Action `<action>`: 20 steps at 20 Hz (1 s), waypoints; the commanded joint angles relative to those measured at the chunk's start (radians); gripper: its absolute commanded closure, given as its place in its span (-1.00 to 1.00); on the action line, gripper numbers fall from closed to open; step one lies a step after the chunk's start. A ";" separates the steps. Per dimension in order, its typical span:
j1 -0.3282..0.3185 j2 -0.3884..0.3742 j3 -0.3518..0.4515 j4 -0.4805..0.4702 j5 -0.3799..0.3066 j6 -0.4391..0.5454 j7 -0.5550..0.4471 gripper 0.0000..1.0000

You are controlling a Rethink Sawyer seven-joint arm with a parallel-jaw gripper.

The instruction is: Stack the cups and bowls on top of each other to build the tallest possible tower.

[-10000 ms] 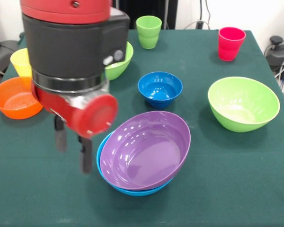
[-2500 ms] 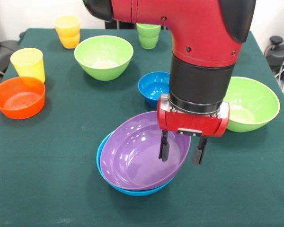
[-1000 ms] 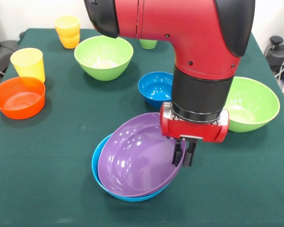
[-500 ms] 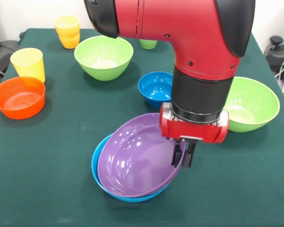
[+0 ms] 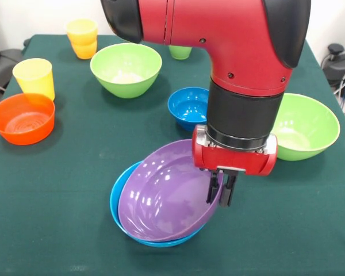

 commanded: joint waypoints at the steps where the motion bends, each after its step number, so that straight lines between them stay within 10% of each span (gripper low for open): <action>1: -0.006 0.000 0.023 0.024 -0.088 0.114 -0.221 1.00; 20: 0.035 -0.082 -0.119 0.057 -0.140 0.155 -0.153 1.00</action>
